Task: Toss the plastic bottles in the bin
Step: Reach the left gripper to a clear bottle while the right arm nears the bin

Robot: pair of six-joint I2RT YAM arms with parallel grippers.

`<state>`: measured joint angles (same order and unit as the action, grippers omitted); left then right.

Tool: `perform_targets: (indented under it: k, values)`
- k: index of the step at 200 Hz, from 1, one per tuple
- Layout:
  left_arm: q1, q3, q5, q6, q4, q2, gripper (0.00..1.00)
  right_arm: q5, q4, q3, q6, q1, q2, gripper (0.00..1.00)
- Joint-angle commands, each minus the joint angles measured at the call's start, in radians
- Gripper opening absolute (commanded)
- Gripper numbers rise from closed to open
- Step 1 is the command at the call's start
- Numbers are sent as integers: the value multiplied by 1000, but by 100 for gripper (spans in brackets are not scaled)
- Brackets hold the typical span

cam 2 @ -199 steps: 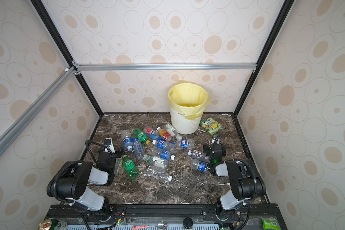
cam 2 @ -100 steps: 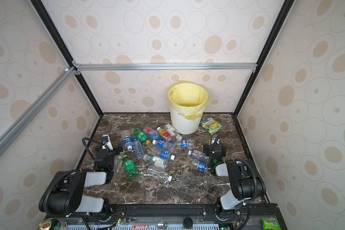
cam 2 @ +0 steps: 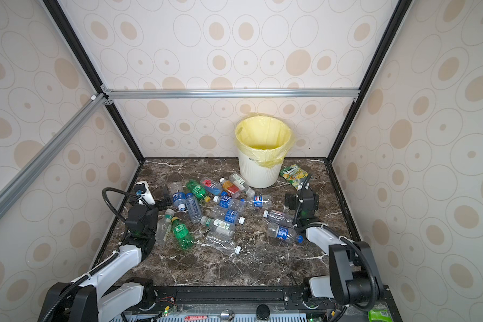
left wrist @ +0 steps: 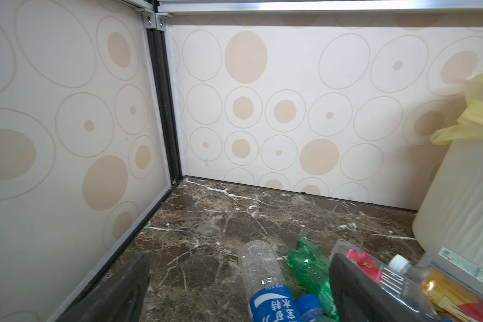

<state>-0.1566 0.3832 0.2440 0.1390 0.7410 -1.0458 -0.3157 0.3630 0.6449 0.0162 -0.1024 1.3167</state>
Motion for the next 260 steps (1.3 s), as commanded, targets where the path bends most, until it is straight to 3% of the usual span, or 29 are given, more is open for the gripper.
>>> perform_targets:
  k: [1, 34, 53, 75, 112, 133, 149, 165, 203, 221, 240, 260]
  values:
    - [-43, 84, -36, 70, -106, 2, 99, -104, -322, 91, 85, 5, -69, 100]
    - [-135, 186, -126, 17, -198, -37, 99, -145, -429, 94, 259, 7, -186, 100]
    - [-188, 256, -141, -47, -257, -68, 99, -195, -481, 61, 429, 9, -272, 100]
    - [-245, 313, -196, -110, -267, -96, 99, -17, -524, 97, 378, 15, -295, 100]
    - [-327, 415, -251, -172, -278, -163, 99, 131, -727, 228, 452, 14, -223, 100]
    - [-339, 441, -317, -257, -283, -183, 99, 290, -834, 296, 491, 7, -159, 100]
    - [-336, 405, -230, -194, -202, -177, 99, 343, -856, 308, 500, -30, -139, 100]
    - [-330, 418, -180, -155, -201, -192, 99, 285, -877, 327, 458, -105, -137, 100]
    - [-330, 526, -71, -111, -422, -243, 99, 186, -947, 442, 379, -241, -80, 100]
    - [-319, 637, 94, 1, -668, -270, 99, 156, -955, 506, 354, -303, -39, 100]
    - [-284, 793, 101, 89, -995, -322, 99, 102, -948, 571, 317, -381, 15, 100]
    - [-247, 815, 30, 201, -1192, -325, 99, 36, -955, 640, 284, -460, 86, 100]
